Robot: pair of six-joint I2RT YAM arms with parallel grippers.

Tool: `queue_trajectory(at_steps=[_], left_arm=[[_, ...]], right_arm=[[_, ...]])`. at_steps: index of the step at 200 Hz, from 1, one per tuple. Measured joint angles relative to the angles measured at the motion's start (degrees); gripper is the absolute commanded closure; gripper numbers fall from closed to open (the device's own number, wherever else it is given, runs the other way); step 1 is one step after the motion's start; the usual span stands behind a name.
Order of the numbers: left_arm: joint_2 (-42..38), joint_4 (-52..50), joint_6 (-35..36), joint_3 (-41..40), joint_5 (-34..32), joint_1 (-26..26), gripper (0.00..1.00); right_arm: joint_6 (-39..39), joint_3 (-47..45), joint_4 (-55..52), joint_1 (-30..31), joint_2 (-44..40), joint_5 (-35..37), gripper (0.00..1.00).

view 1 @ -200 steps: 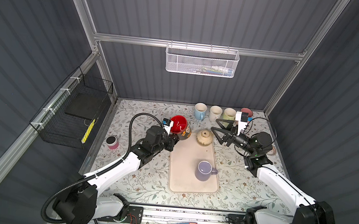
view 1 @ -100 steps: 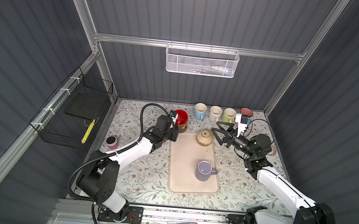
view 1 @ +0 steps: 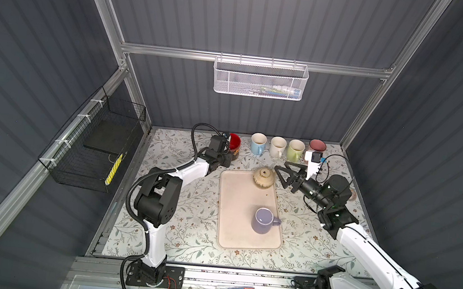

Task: Turn the mug right side up
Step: Place the mug at the top-center of the table.

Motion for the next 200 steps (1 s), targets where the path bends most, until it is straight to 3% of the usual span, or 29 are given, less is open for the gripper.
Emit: queue_trajectory(at_steps=[85,200], left_arm=[[12.22,-1.66,-0.26,14.08,-1.64,-0.04,1.0],[17.11,-4.81,-2.05,21.14,-3.58,-0.04,1.0]], right_arm=[[-2.58,1.51,-9.84,1.75,-0.35,13.33,0.18],[-3.45,1.51,-11.58,2.01,-0.33,15.17,0.19]])
